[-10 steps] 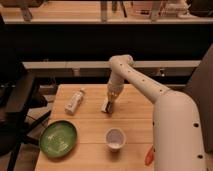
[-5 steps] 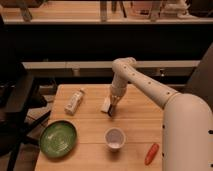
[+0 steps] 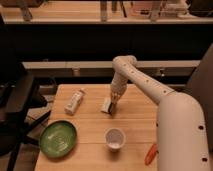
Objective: Place the eraser on the white sponge
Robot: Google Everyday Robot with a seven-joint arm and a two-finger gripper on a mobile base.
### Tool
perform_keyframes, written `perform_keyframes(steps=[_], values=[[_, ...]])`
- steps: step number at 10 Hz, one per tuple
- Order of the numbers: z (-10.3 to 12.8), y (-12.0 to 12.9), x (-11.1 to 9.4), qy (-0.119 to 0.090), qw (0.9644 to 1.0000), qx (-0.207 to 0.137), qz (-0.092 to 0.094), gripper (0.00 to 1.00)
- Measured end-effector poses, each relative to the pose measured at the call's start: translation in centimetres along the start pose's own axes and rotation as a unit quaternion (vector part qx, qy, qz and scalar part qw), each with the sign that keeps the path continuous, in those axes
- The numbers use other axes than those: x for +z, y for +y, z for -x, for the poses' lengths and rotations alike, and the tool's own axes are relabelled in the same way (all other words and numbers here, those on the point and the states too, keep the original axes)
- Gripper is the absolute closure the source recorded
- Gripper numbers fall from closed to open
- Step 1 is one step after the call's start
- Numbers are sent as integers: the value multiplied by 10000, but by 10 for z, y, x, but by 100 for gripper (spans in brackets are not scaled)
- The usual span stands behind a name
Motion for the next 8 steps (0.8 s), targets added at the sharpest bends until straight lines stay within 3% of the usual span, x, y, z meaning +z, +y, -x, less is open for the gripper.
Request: perform_keyframes(steps=[5,8], values=[[-6,-14,0,67,9999,-101,-9,22],[-7,-14,0,61,9999,-129,-24,20]])
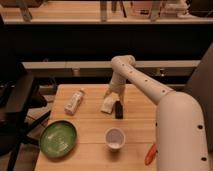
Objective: Place the eraser on the white sponge
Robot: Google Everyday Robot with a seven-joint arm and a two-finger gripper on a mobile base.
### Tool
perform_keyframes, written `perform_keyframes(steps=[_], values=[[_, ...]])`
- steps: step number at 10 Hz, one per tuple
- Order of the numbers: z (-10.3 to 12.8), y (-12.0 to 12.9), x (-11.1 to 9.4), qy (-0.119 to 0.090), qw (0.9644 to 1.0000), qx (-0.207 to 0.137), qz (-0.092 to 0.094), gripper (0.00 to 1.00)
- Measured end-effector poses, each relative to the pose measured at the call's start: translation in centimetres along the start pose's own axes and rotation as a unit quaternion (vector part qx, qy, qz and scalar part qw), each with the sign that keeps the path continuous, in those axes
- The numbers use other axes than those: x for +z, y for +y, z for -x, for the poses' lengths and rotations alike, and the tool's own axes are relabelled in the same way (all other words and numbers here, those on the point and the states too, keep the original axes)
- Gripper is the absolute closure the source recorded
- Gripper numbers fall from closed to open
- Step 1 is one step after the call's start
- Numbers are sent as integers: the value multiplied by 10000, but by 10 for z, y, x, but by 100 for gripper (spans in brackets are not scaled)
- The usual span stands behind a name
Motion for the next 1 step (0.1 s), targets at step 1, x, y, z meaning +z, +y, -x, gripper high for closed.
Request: perform_keyframes(steps=[1], values=[[0,0,0,-10,10000,-2,-12,22]])
